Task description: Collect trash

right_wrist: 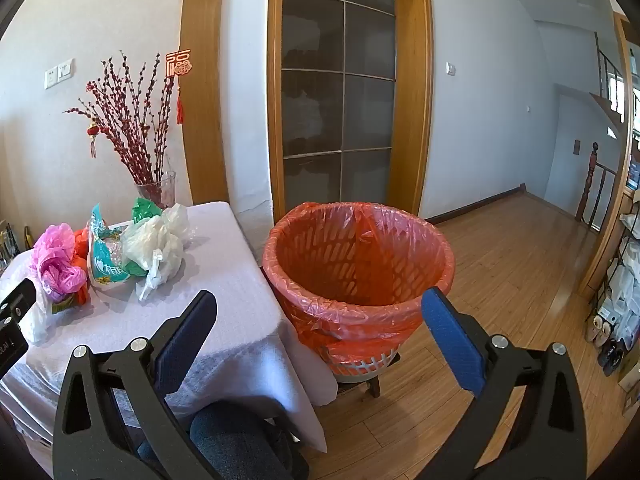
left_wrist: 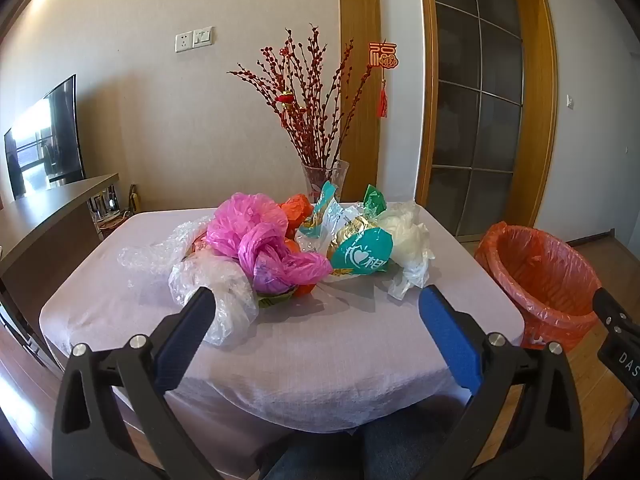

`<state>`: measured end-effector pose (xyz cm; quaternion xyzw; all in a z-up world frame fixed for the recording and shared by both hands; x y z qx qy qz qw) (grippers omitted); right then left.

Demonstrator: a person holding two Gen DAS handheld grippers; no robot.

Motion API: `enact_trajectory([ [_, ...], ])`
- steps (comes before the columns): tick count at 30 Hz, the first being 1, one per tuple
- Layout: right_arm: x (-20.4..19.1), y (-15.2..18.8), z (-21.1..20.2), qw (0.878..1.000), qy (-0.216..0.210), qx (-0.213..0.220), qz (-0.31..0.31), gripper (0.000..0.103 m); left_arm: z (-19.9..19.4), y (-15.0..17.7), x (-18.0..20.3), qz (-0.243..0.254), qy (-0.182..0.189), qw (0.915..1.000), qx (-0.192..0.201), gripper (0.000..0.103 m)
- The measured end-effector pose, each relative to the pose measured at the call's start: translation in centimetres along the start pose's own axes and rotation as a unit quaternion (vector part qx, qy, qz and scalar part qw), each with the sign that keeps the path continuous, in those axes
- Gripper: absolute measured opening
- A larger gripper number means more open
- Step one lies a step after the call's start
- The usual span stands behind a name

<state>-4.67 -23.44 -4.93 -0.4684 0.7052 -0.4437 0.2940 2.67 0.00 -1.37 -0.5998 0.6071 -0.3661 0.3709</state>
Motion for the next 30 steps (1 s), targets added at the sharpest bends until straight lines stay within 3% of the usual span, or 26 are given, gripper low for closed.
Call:
enact_trajectory([
  [30,0.0,-0.12,-0.01,1.0,0.001,0.0,-0.002,0.101,-0.01,0.25,0.04,0.0,0.001,1.0,-0.005,0.099],
])
Point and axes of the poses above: each gripper's, at about its wrist camera, not at the fingertips, and z roughly the way its jaws point, x to its right, y to its underside, the point moved 3 cm from there along z, roughly the way its jaws point
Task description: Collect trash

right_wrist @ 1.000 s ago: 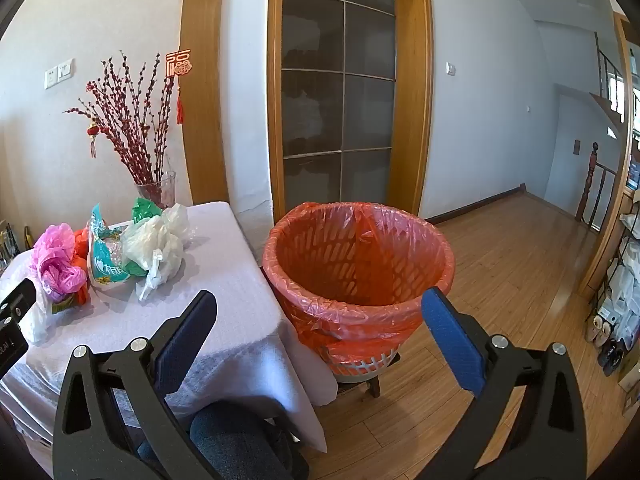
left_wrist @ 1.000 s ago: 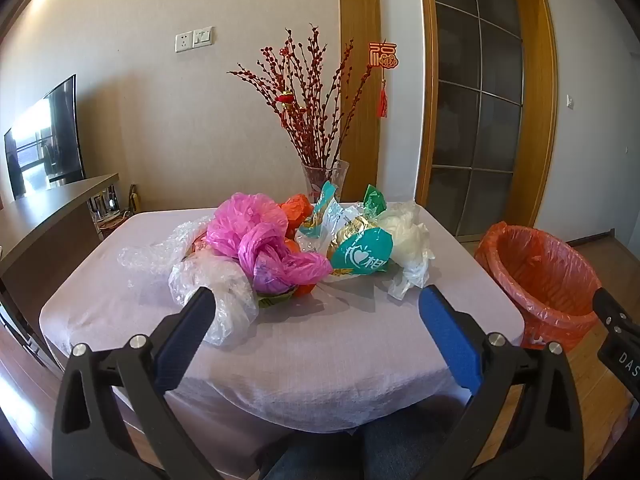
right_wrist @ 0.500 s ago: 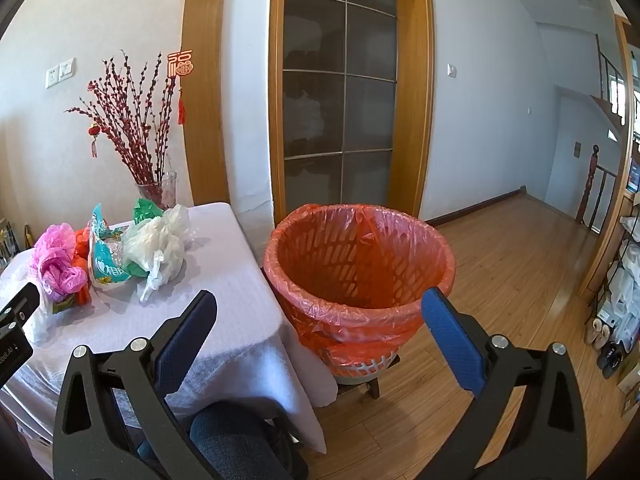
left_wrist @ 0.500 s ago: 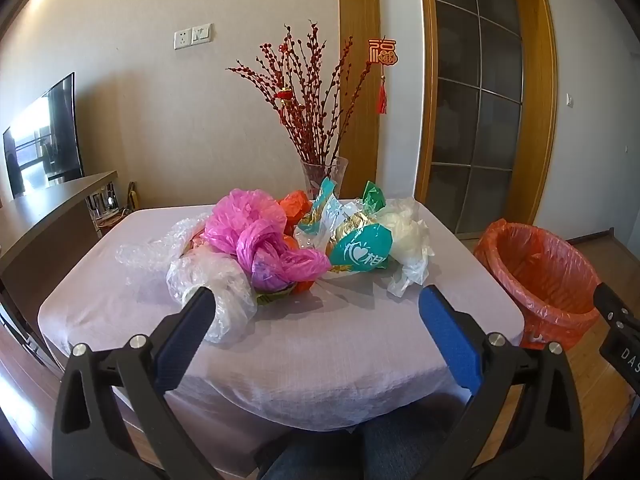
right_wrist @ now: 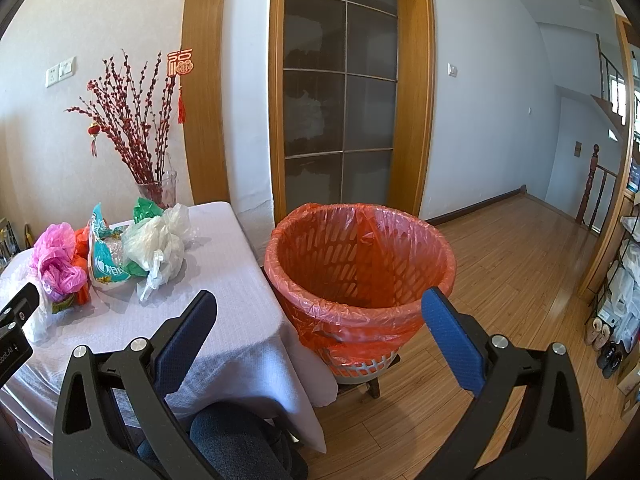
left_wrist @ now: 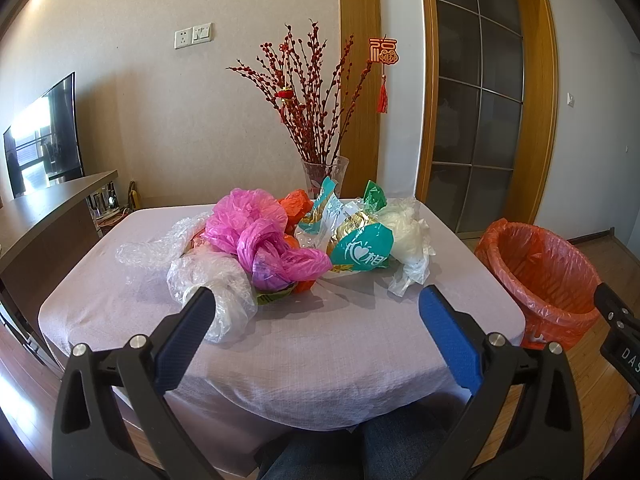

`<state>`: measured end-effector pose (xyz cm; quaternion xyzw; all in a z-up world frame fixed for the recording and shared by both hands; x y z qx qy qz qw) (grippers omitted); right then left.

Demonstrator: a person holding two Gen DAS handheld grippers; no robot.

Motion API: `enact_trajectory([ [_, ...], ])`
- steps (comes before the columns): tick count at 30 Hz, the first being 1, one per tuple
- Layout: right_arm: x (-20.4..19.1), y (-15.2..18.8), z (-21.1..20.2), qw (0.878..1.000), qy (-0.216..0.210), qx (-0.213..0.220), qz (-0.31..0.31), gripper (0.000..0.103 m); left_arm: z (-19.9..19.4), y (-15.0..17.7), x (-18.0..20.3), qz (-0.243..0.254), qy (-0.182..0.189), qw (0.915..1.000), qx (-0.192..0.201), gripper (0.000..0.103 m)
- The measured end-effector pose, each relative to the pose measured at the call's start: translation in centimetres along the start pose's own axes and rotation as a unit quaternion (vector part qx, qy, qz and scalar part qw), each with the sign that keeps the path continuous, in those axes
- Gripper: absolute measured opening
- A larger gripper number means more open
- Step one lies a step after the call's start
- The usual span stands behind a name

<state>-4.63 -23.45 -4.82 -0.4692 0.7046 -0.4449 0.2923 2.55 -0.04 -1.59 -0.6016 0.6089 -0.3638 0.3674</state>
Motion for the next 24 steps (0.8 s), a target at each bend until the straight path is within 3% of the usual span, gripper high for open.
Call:
enact_trajectory([
  [24,0.05,0.14,0.17,1.0,0.0,-0.002,0.002,0.101,-0.11,0.04,0.06,0.0,0.001,1.0,-0.002,0.099],
])
Point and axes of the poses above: each gripper's, at about its wrist camera, not at the fingertips, and z roughly the way its jaws point, x to its right, y to its underside, the point moved 3 cm from there along z, roughly the way its jaws point
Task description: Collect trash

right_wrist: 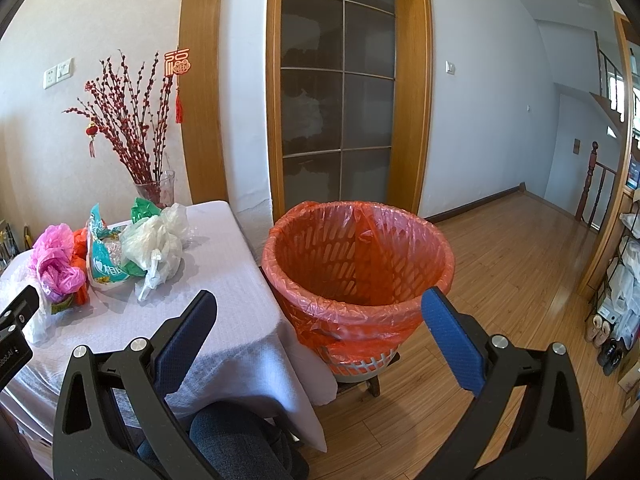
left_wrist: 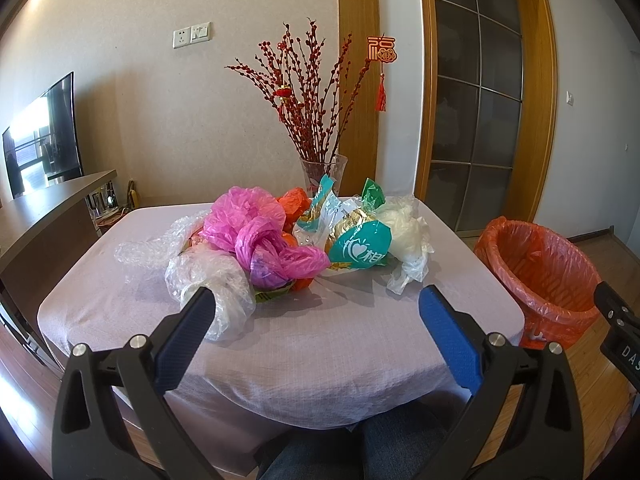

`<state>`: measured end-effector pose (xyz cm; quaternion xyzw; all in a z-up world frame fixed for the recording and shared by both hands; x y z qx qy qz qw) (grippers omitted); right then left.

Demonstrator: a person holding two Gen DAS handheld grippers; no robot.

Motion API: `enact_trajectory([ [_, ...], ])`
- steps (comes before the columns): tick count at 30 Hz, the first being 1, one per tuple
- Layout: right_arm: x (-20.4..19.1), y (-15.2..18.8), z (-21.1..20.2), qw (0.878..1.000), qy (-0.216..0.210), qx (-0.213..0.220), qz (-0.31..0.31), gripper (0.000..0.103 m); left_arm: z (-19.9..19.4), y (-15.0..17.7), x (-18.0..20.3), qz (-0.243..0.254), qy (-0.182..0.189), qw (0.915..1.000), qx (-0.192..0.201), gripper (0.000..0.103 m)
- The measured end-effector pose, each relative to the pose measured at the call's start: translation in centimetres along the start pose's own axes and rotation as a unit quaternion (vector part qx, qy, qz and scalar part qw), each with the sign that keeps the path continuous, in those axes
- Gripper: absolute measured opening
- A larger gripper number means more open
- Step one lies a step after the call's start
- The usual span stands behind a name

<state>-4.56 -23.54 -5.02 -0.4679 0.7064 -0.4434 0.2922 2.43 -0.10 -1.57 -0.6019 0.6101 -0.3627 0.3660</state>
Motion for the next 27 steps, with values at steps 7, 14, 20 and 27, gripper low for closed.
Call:
enact_trajectory([
  [7,0.12,0.11,-0.08,1.0,0.001,-0.001,0.001,0.101,0.43,0.3,0.01,0.001,0.0,1.0,-0.001,0.099],
  [14,0.13,0.18,-0.07,1.0,0.001,-0.001,0.002,0.101,0.23,0.83,-0.1,0.0,0.0,1.0,-0.001,0.099],
  [20,0.24,0.14,-0.12,1.0,0.004,0.0,0.004,0.101,0.5,0.39,0.04,0.001,0.0,1.0,-0.002,0.099],
  [27,0.4,-0.18,-0.21,1.0,0.006,0.005,0.003,0.101,0.52,0.74,0.1,0.001,0.0,1.0,-0.003,0.099],
])
Point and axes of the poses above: each gripper's, at about its wrist camera, not at the fingertips, and z roughly the way its jaws point, x to its right, y to its underside, the point moved 3 cm from there along z, roughly the way its jaws point
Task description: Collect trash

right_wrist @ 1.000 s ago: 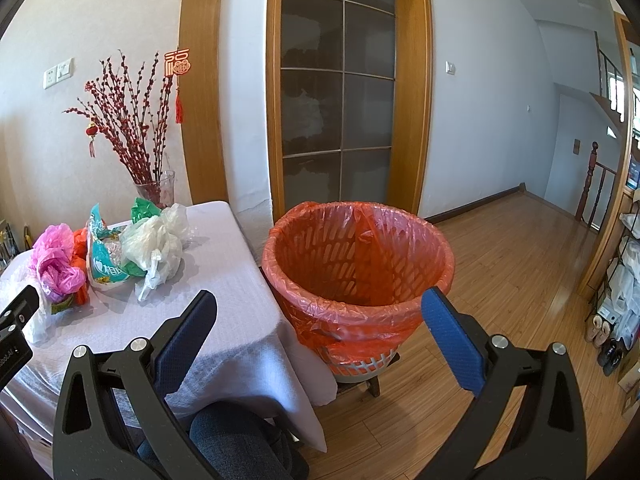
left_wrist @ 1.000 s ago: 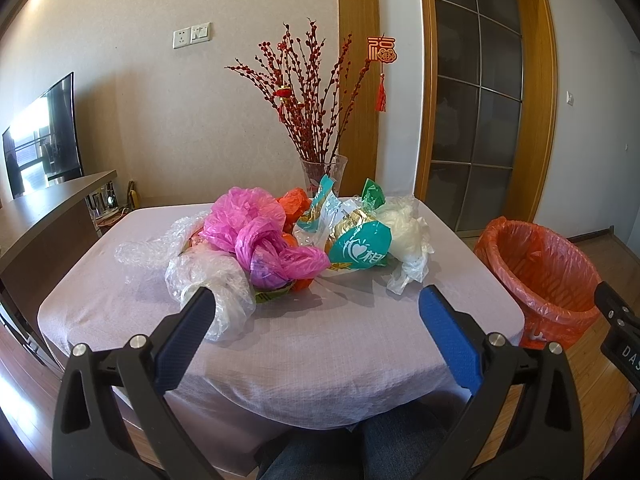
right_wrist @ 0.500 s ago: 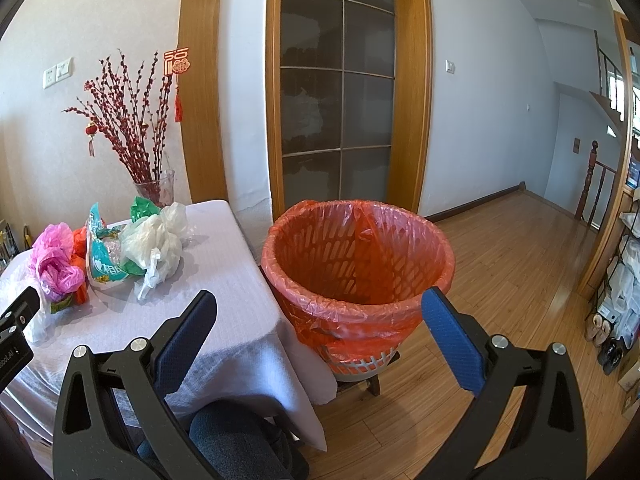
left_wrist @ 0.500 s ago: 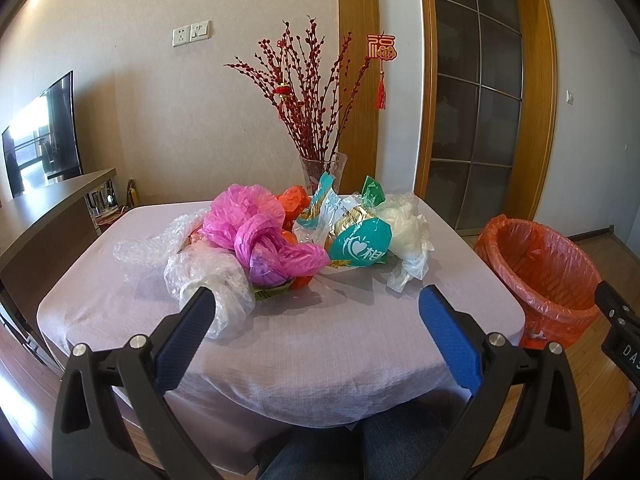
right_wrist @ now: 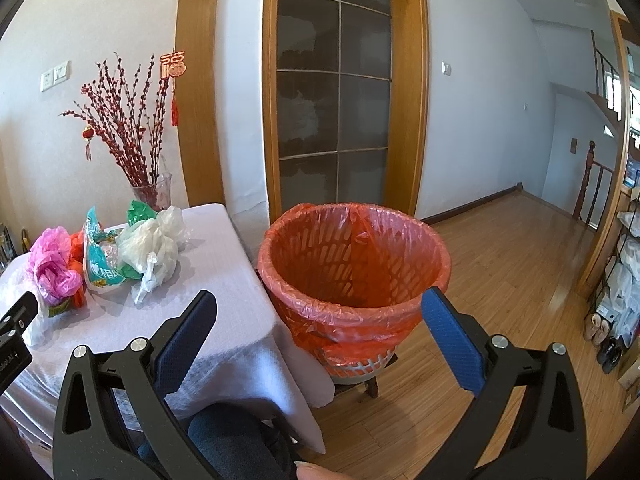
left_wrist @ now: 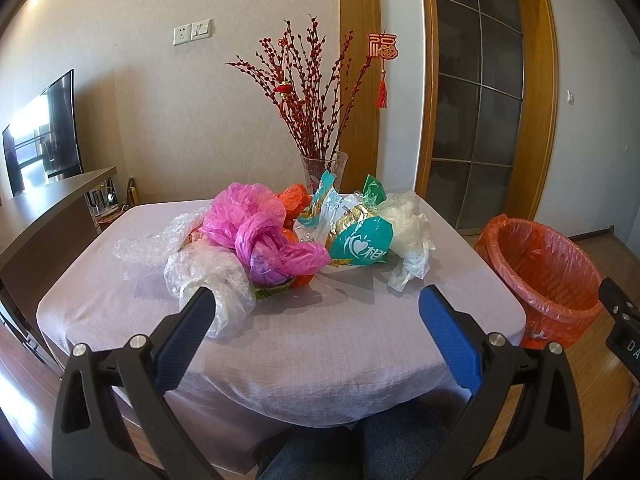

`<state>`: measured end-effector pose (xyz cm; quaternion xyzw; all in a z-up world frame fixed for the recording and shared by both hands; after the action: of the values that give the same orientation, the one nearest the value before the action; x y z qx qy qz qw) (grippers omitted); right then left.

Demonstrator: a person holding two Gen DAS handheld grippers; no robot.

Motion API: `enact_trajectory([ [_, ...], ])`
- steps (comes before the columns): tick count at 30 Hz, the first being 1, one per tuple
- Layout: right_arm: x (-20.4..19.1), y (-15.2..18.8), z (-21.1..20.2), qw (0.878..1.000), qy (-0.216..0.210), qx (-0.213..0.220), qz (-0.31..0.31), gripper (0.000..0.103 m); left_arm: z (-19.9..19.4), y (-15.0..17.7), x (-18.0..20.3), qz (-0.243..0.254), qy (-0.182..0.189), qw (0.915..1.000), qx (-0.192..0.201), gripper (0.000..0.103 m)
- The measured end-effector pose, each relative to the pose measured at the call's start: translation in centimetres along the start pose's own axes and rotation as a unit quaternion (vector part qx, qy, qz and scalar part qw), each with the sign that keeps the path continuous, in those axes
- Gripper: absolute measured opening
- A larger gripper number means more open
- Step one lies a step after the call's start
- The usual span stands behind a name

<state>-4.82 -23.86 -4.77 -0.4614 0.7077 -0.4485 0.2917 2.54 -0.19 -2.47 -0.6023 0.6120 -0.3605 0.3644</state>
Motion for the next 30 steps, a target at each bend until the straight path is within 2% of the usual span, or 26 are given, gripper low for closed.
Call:
enact_trajectory([
  [18,0.0,-0.1,0.2,1.0,-0.007,0.003,0.007,0.101,0.4,0.1,-0.3,-0.002,-0.004,1.0,-0.005,0.099],
  [21,-0.4,-0.5,0.6,0.999,-0.031,0.002,0.012,0.101,0.6,0.0,-1.1,-0.007,-0.013,0.9999,-0.005,0.099],
  [24,-1.6,-1.3,1.5,0.996,-0.086,-0.01,0.016,0.101,0.9,-0.1,-2.5,-0.019,-0.024,0.9995,-0.005,0.099],
  [28,-4.8,-2.6,3.1,0.99,-0.142,-0.017,-0.011,0.101,1.2,-0.2,-5.2,-0.04,-0.048,0.998,-0.005,0.099],
  [30,-6.9,-3.2,4.1,0.988,-0.153,-0.015,-0.032,0.101,1.5,-0.2,-6.6,-0.047,-0.063,0.9968,-0.009,0.099],
])
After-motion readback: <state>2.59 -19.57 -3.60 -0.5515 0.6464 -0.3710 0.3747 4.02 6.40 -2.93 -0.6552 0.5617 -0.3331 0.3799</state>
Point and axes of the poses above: each gripper's, at about its wrist camera, not at the fingertips, and z roughly the way its jaws point, x to its right, y to its underside, the point moved 3 cm from there along z, roughly the way its jaws point
